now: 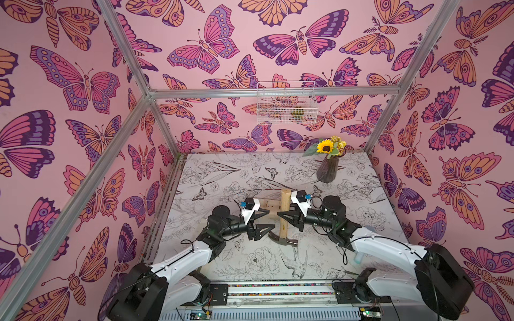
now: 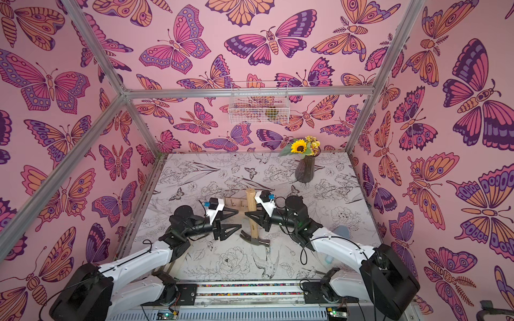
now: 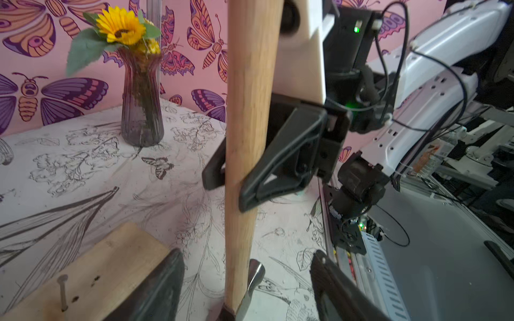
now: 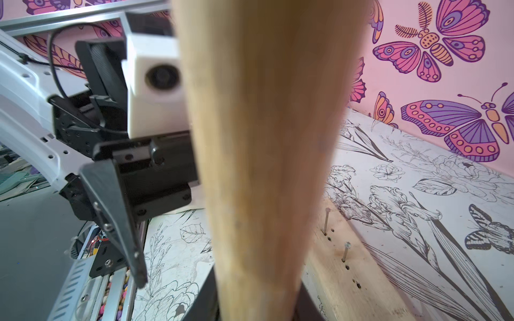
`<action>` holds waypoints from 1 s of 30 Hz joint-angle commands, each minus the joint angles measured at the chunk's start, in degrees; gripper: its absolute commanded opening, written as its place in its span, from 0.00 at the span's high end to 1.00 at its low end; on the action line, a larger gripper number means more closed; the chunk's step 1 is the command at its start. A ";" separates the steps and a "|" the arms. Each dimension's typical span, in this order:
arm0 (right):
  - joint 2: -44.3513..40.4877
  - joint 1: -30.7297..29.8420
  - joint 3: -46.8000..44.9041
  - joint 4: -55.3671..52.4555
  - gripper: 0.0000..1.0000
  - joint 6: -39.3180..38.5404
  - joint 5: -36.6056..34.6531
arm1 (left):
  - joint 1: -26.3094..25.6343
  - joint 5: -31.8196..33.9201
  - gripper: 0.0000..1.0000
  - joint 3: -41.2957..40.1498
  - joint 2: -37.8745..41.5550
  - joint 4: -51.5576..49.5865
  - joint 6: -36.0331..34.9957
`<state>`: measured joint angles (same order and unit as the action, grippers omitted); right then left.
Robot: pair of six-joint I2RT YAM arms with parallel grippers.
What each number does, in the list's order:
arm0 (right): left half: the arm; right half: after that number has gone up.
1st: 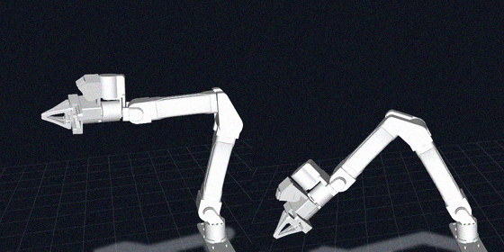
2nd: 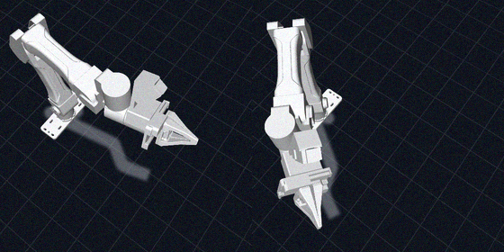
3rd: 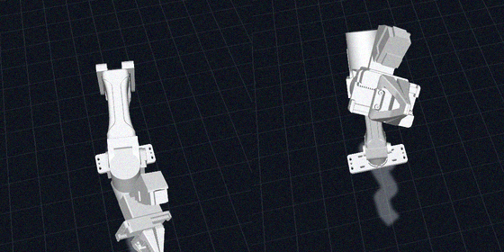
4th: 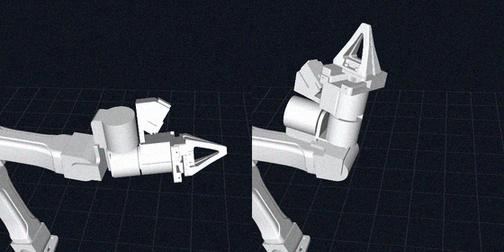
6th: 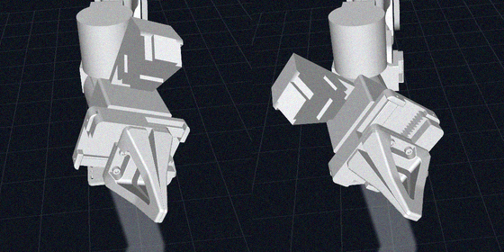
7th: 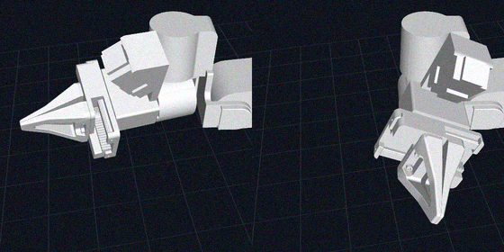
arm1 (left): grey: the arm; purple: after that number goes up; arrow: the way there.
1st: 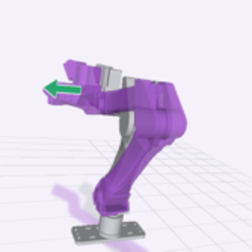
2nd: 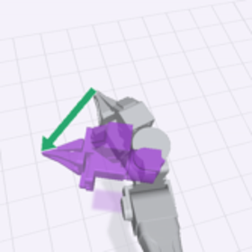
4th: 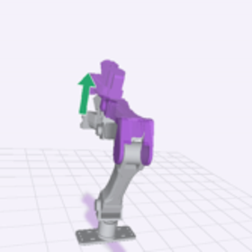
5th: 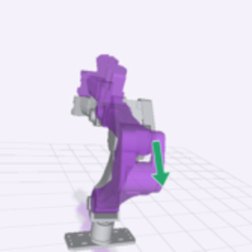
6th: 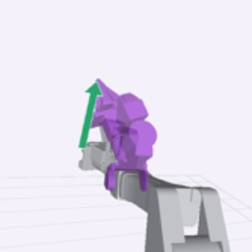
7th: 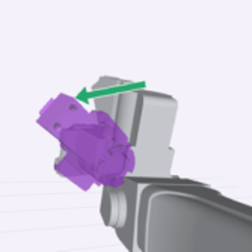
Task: Use a claw hammer to pull out a nail
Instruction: Pick up the hammer at the center of the board.
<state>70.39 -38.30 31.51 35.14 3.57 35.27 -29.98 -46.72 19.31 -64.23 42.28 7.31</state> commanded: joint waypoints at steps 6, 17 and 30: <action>-1.81 0.25 2.95 3.01 1.00 1.16 4.97 | -3.06 -0.23 0.24 0.83 -12.27 8.95 -6.05; -2.05 0.30 2.63 4.79 1.00 2.32 6.79 | -4.41 -2.72 0.26 5.99 -35.66 37.52 3.01; -0.84 0.83 2.41 7.24 1.00 3.46 5.07 | -6.01 -0.89 0.79 7.23 -37.97 39.40 2.06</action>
<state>70.65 -37.08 31.51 35.77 4.08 37.80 -36.84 -51.35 26.04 -102.02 79.40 9.04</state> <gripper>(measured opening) 0.283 0.255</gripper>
